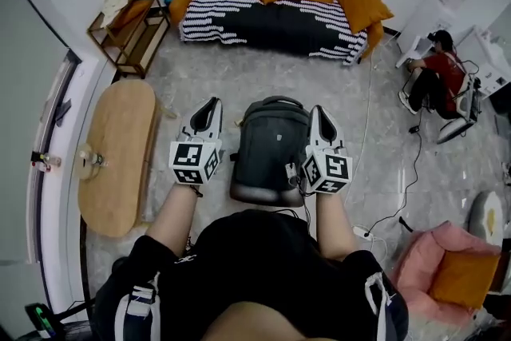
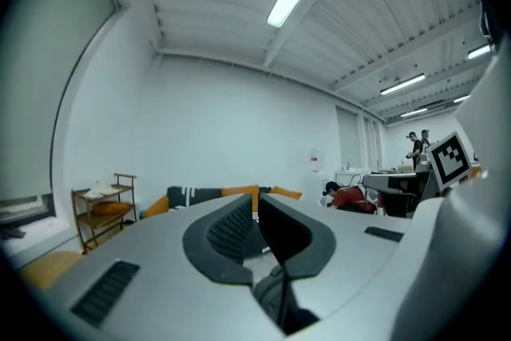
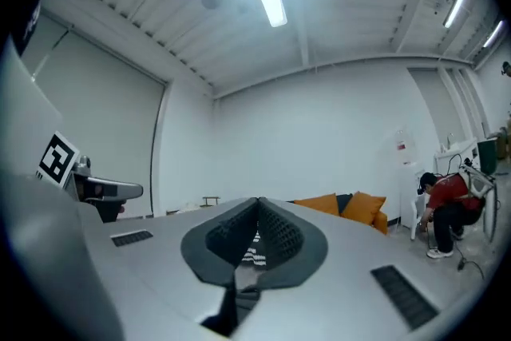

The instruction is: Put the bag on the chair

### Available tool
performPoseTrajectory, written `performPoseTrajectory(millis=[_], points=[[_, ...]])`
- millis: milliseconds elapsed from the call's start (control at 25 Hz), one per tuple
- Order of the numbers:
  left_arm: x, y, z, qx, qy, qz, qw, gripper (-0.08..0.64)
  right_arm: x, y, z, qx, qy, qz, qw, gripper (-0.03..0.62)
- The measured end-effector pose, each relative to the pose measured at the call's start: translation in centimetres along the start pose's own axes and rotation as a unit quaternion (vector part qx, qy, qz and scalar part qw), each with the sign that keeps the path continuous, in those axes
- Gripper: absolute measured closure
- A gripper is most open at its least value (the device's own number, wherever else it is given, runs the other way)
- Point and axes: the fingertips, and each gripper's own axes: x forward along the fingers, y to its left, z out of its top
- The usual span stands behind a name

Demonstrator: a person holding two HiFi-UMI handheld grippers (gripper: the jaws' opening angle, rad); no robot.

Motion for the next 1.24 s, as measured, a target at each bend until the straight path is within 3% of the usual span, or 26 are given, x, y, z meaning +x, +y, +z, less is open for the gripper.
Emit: performPoseTrajectory(millis=[120, 280, 400, 640, 1240], points=[[-2.9, -0.3, 2.2, 0.037, -0.031, 0.005, 0.9988, 0.525, -1.5, 1.9, 0.3, -0.010, 0.008, 0.007, 1.000, 0.578], [-5.2, -0.8, 1.0, 0.072, -0.014, 0.003, 0.9973, 0.526, -3.2, 3.4, -0.6, -0.009, 0.028, 0.008, 1.000, 0.580], [-6.3, -0.6, -0.2, 0.065, -0.001, 0.000, 0.9979, 0.526, -4.3, 4.3, -0.4, -0.013, 0.024, 0.001, 1.000, 0.580], [-7.3, -0.6, -0.6, 0.016, 0.015, -0.012, 0.9997, 0.526, -5.9, 4.2, 0.0, -0.039, 0.017, -0.023, 0.999, 0.580], [-9.9, -0.4, -1.2, 0.033, 0.030, -0.007, 0.9990, 0.526, -8.7, 5.8, 0.1, -0.026, 0.013, -0.028, 0.999, 0.578]])
